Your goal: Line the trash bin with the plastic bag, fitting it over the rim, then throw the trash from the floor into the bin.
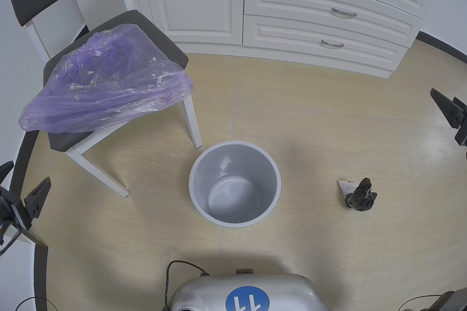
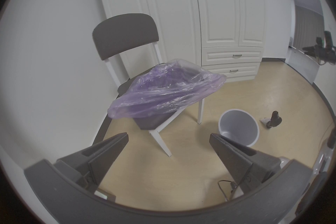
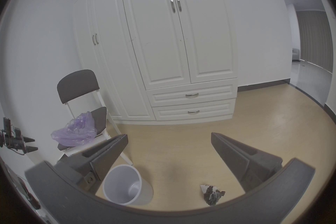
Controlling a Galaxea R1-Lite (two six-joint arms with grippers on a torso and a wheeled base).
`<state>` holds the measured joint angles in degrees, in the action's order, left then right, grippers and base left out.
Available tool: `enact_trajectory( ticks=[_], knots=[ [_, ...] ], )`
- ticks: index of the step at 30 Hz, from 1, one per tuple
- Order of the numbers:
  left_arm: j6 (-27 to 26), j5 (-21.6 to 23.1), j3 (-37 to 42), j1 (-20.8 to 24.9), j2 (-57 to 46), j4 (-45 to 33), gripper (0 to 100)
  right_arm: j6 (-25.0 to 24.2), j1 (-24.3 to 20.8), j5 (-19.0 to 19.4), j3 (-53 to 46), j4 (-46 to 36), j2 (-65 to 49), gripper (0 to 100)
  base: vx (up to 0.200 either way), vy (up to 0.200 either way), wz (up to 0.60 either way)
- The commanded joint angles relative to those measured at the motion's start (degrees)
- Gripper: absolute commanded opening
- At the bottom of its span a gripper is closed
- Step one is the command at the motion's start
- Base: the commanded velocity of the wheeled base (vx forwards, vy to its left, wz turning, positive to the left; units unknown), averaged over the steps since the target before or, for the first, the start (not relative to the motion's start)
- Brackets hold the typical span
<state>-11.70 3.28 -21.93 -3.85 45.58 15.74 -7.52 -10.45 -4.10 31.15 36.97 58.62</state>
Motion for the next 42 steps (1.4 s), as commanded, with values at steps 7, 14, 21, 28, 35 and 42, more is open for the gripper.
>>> enact_trajectory(
  ticks=[7,14,21,28,35,42],
  knots=[
    [-8.3,31.7,-2.9,-31.4,25.5,21.4,100,-0.7,-11.8,-4.1,-0.6,2.0,6.5,100,0.0,0.0,0.0],
    [-8.0,37.6,-5.9,-36.8,31.2,22.1,100,-2.8,-17.9,-5.6,-0.6,2.3,12.7,100,0.0,0.0,0.0],
    [-0.1,37.9,-11.9,-40.0,37.6,23.1,100,-8.8,-18.5,-6.3,0.0,7.7,19.4,100,0.0,0.0,0.0],
    [12.7,46.7,-15.4,-44.1,44.9,30.8,100,-10.5,-18.5,-9.0,1.1,10.7,25.5,100,0.0,0.0,0.0],
    [18.9,52.5,-15.6,-47.5,48.7,37.4,100,-11.2,-18.5,-9.5,1.7,9.7,25.6,100,0.0,0.0,0.0],
    [20.0,53.1,-17.9,-47.8,50.8,36.4,100,-11.3,-18.5,-10.1,2.9,7.9,26.0,100,0.0,0.0,0.0]
  ],
)
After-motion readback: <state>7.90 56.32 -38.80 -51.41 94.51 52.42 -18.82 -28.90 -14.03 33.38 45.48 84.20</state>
